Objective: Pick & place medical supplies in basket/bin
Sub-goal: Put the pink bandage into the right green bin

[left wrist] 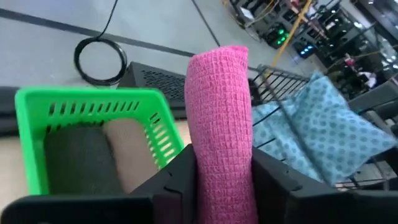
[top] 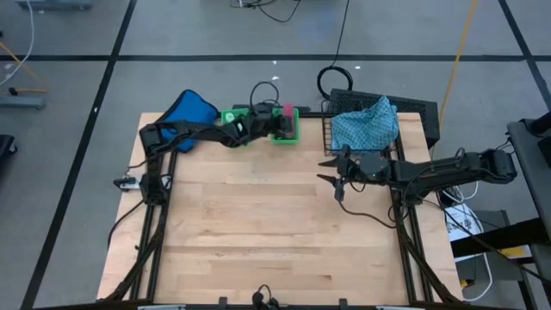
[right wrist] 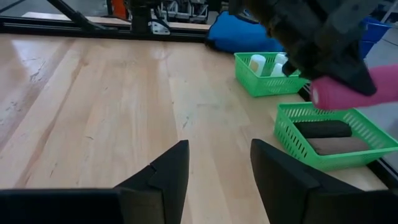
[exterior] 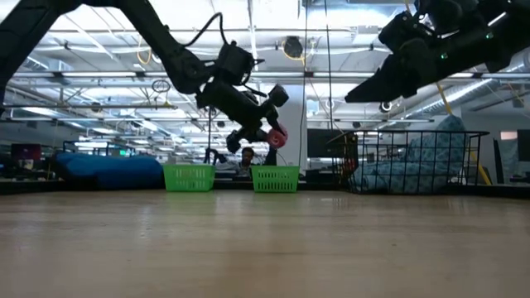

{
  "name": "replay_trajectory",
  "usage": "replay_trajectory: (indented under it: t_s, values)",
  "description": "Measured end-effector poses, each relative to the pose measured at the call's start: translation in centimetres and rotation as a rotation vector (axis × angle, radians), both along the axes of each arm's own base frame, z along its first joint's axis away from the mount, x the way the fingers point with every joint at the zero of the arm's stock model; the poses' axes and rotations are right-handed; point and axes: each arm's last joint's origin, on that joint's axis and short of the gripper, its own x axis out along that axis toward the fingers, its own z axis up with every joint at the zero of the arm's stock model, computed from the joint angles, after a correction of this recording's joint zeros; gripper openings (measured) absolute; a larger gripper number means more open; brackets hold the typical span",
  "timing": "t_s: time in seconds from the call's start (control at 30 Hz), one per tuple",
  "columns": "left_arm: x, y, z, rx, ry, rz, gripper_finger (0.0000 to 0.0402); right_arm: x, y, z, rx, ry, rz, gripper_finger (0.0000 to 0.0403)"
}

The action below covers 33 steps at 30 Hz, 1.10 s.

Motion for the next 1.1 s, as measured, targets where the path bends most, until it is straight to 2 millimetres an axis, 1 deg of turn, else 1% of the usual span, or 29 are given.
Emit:
replay_trajectory:
  t_s: [0.07, 0.23, 0.57, 0.7, 0.87, 1.0, 1.1]
  values:
    - [0.0, 0.0, -0.5, -0.021, 0.004, 0.019, 0.0122, 0.0, 0.0, 0.0, 0.000, -0.005, 0.001, 0.0160]
    - [-0.2, 0.3, -0.5, -0.045, -0.016, 0.096, 0.0145, 0.0, 0.0, 0.1, 0.000, -0.007, 0.001, 0.0160]
    - [-0.1, 0.3, -0.4, -0.012, -0.002, 0.077, 0.0222, 0.0, 0.0, 0.1, 0.001, -0.007, 0.002, 0.0160]
    - [-0.1, 0.2, -0.4, -0.014, -0.005, 0.075, 0.0245, 0.0, 0.0, 0.1, 0.001, -0.007, 0.003, 0.0160]
    - [-0.1, 0.2, 0.5, 0.012, -0.026, -0.007, 0.0260, 0.0, 0.0, 0.1, 0.001, -0.008, 0.003, 0.0160]
    - [-0.3, 0.3, 1.3, 0.054, -0.025, -0.095, 0.0264, 0.0, 0.0, 0.1, 0.002, -0.007, 0.003, 0.0160]
    - [-0.5, 0.3, 1.7, 0.037, -0.030, -0.144, 0.0264, 0.0, 0.0, 0.1, 0.006, -0.005, 0.002, 0.0160]
